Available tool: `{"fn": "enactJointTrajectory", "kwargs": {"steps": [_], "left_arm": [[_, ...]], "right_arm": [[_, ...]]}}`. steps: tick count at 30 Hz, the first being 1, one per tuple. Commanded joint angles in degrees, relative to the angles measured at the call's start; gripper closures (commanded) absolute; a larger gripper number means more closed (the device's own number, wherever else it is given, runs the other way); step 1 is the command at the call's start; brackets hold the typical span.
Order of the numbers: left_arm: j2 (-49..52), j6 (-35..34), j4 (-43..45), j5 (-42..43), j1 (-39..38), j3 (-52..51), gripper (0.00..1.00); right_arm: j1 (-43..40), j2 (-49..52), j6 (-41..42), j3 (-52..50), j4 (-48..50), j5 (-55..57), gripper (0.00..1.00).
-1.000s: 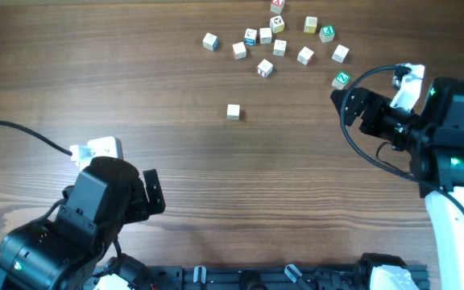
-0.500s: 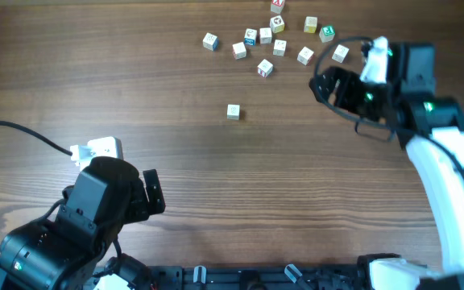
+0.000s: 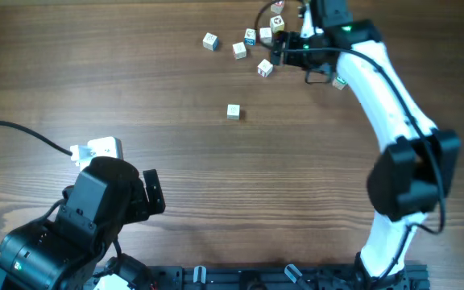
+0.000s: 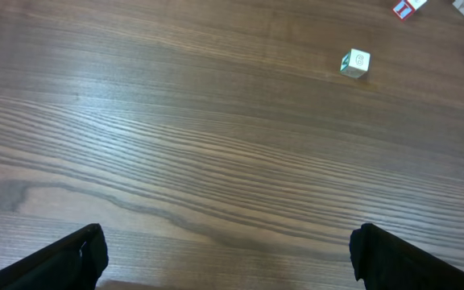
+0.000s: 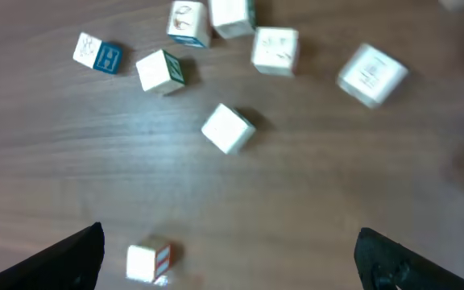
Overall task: Form a horizontal line
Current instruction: 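Reach the right gripper forward to the block cluster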
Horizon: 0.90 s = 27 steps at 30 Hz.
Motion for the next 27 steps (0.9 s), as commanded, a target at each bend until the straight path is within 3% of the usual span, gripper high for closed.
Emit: {"fn": "enactJointTrajectory", "kwargs": {"steps": [1,11,19,27], "left_arm": [[-0.1,-1.0,0.1,0.3,0.3,-0.2,0.00],[-0.1,-1.0,0.1,0.3,0.3,-0.2,0.00],[-0.1,-1.0,0.1,0.3,0.3,-0.2,0.00],[-0.1,-1.0,0.1,0.3,0.3,-0.2,0.00]], "right_arm": [[0.4,4.0,-12.5,1.9,3.2,-5.2,0.00],[4.1,6.4,-36.2,1.9,11.8,-2.6,0.00],[4.7,12.5,-37.6,1.9,16.7,-2.5,0.01],[4.7,16.5,-39.5,1.9,17.8,-1.1,0.09]]}}
